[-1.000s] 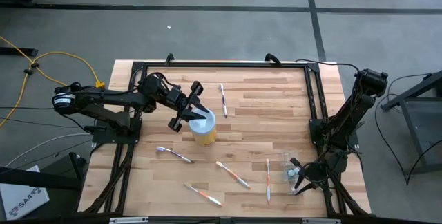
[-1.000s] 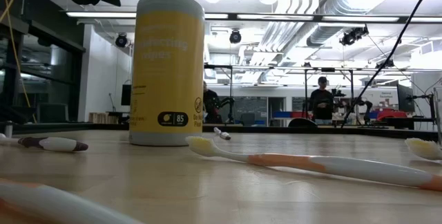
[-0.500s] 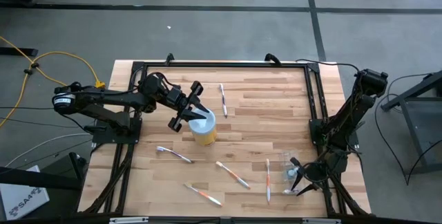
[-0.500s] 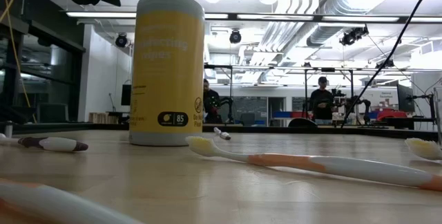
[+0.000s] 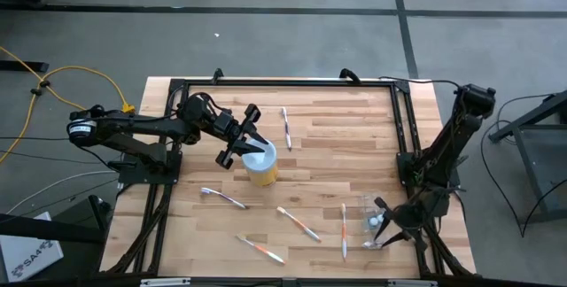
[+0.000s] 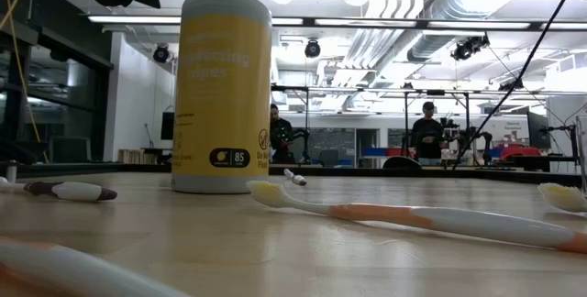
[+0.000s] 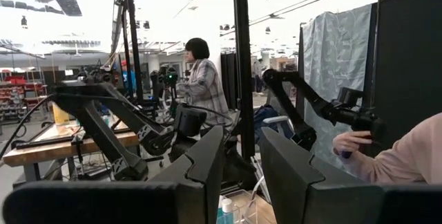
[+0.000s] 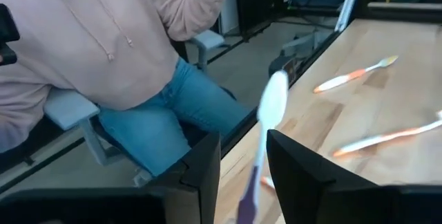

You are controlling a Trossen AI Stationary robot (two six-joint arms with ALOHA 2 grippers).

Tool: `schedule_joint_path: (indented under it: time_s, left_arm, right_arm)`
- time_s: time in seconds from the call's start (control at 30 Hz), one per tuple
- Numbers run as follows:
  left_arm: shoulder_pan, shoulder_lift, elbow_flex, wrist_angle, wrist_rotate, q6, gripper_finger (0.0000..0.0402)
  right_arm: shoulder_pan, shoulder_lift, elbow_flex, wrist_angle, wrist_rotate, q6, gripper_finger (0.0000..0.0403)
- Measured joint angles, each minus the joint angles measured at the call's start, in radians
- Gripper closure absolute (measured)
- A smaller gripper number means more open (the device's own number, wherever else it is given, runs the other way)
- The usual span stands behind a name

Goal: Pick & Place toothbrushing station
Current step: Put the top purple toothbrush in the bottom section of the transparent organizer

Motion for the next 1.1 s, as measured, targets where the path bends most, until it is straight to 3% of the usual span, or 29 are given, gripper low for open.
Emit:
schedule_joint_path:
  time_s: [0.2, 0.5, 0.6, 0.87, 0.97, 1.1]
  left_arm:
    - [0.0, 0.0, 0.0, 0.0, 0.011, -0.009, 0.031]
    - [0.062, -0.05, 0.0, -0.023, -0.02, -0.13, 0.031]
    - [0.109, -0.099, 0.0, -0.146, -0.133, -0.164, 0.031]
    - [0.145, -0.176, 0.0, -0.482, -0.653, -0.213, 0.031]
    - [0.145, -0.172, 0.0, -0.538, -0.733, -0.238, 0.031]
    - [0.133, -0.16, 0.001, -0.559, -0.765, -0.243, 0.031]
  right_arm:
    - [0.0, -0.189, 0.0, -0.124, 0.068, -0.034, 0.0297]
    - [-0.019, -0.384, 0.0, 0.01, 0.425, -0.212, 0.0297]
    - [-0.067, -0.402, 0.0, 0.024, 0.455, -0.222, 0.0297]
    - [-0.22, -0.401, 0.0, 0.051, 0.468, -0.207, 0.0298]
    - [-0.271, -0.4, 0.0, 0.046, 0.474, -0.198, 0.0298]
    - [-0.321, -0.389, 0.0, 0.042, 0.468, -0.198, 0.0298]
